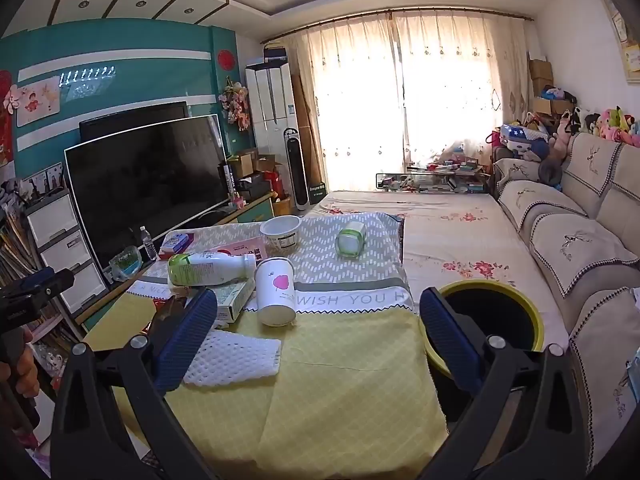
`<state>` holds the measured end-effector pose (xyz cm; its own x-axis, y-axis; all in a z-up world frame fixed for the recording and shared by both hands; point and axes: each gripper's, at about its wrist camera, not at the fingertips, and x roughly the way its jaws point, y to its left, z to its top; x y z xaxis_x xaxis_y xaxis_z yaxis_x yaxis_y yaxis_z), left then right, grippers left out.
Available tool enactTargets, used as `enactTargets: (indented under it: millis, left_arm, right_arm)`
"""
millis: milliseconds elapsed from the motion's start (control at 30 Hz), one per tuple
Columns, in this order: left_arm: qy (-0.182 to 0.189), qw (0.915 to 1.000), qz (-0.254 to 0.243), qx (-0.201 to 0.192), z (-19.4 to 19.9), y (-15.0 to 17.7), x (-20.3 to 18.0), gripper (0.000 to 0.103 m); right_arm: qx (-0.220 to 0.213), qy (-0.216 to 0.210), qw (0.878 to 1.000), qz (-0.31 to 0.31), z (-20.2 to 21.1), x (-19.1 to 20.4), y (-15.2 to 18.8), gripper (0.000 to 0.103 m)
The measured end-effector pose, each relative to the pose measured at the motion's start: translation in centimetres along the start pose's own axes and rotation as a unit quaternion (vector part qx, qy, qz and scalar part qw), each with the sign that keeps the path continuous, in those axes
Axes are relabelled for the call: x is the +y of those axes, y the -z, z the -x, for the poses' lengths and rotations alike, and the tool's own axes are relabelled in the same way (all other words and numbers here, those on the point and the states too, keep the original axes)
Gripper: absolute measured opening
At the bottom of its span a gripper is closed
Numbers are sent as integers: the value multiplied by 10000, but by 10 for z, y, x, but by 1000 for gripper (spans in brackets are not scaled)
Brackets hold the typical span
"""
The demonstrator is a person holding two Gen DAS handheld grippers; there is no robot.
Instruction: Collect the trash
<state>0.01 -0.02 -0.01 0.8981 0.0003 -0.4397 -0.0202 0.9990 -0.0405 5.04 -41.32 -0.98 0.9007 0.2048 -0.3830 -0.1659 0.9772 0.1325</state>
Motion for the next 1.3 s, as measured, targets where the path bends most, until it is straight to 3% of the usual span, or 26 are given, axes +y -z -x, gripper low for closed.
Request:
enactTargets:
  millis: [1300]
  left_arm:
    - [73, 9999, 69, 97, -5, 2, -1, 99]
  right_arm:
    - [128, 73, 9998, -109, -13, -3, 6, 97]
